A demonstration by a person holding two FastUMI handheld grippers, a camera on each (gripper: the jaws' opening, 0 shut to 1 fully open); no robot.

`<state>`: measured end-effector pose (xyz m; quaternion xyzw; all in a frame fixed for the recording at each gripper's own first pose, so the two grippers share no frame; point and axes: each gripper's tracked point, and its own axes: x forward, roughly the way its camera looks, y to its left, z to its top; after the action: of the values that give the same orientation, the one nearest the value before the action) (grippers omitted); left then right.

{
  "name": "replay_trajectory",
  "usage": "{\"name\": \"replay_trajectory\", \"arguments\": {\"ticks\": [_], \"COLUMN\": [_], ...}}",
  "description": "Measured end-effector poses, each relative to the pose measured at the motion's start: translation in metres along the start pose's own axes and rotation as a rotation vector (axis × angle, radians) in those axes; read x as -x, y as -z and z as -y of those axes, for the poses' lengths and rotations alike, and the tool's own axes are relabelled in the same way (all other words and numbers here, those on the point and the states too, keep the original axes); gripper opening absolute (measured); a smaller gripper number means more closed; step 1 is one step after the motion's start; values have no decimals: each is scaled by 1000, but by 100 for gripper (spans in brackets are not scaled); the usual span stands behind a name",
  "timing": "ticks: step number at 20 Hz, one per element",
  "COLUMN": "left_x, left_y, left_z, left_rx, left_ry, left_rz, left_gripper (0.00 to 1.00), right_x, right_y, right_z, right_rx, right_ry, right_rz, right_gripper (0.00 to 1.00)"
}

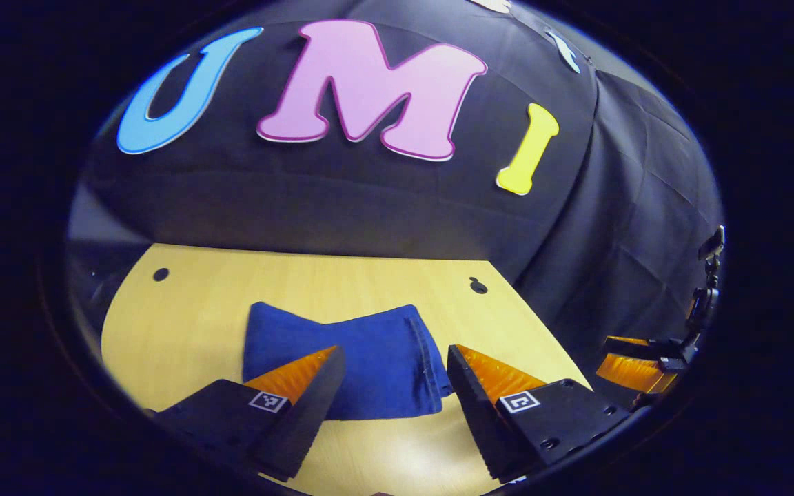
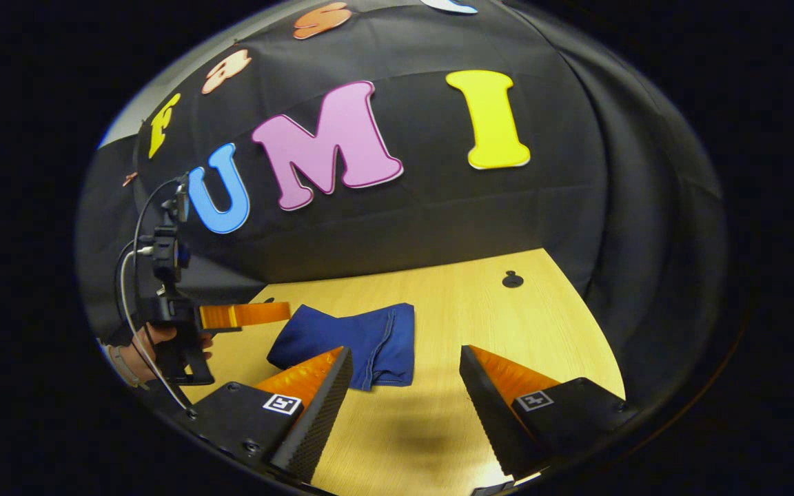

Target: Grasp the waist and the cuffs of the jeans and fold them to make the two legs overlap; first hold the waist and fold one-third of the jeans toward the cuffs, then hold the cuffs and fold the remaining one-third in the same direction to finish folding.

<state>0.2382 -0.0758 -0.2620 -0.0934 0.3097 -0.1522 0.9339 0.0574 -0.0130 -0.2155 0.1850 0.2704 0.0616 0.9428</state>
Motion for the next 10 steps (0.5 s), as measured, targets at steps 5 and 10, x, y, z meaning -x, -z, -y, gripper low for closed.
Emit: {"name": "replay_trajectory", "arguments": {"ticks": [5,10], "left_x": [133,247], "left_y": [19,26], "left_z": [-49,-32], "left_rx": [10,-81], "left_ry": [-122,-171], "left_rz": [129,238], "left_gripper": [95,95], "right_x": [35,100], "right_y": [-11,-25], "right_z": [-65,-142], "right_rx": [93,178], "right_ry": [-33,-69], "right_rz": [73,183], "right_gripper": [96,96]}}
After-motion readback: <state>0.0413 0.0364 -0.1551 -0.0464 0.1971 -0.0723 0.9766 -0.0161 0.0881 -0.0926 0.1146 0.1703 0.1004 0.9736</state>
